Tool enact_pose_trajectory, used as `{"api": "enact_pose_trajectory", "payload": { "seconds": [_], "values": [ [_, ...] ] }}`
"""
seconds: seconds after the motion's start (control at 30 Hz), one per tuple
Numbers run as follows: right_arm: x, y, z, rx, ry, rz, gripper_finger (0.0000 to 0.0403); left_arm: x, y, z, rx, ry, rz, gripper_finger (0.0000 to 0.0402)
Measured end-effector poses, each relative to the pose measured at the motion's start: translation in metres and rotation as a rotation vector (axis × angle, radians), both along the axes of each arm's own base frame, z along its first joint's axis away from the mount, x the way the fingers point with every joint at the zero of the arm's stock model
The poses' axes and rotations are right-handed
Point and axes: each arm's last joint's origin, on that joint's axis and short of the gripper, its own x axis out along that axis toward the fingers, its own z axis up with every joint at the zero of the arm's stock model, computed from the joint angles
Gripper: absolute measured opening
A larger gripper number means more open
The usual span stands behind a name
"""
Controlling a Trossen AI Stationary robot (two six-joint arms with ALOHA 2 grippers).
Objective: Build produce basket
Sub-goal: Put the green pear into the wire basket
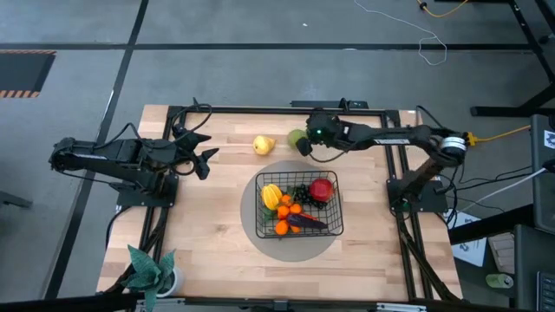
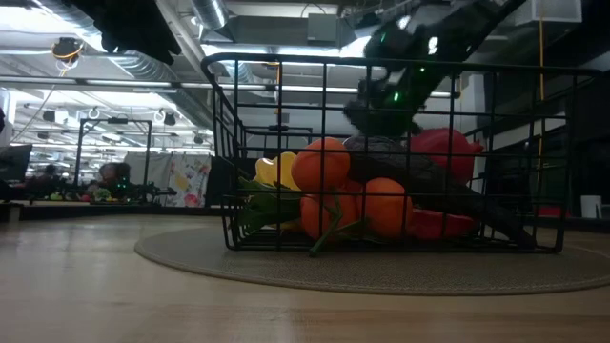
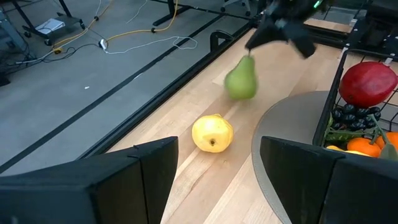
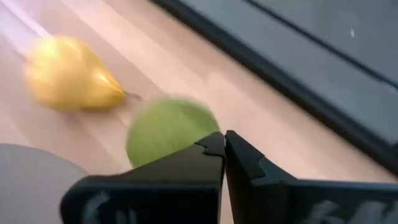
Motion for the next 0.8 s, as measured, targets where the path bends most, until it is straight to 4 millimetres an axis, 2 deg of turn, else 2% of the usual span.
{"api": "enact_pose_trajectory", "payload": {
  "seconds": [0.23,0.43,0.6,0.8],
  "values": [
    [-0.016,0.032,0.058,-0.103,-0.154,0.118,0.0,0.0,0.0,0.0,0.0,0.0,0.0,0.0218],
    [-0.033,0.068,0.095,-0.132,-0.267,0.273,0.0,0.0,0.0,0.0,0.0,0.0,0.0,0.0218],
    [-0.042,0.097,0.111,-0.147,-0.323,0.418,0.0,0.0,0.0,0.0,-0.001,0.0,0.0,0.0218],
    [-0.044,0.118,0.116,-0.106,-0.359,0.566,0.0,0.0,0.0,0.0,-0.001,0.0,0.0,0.0218]
  ]
}}
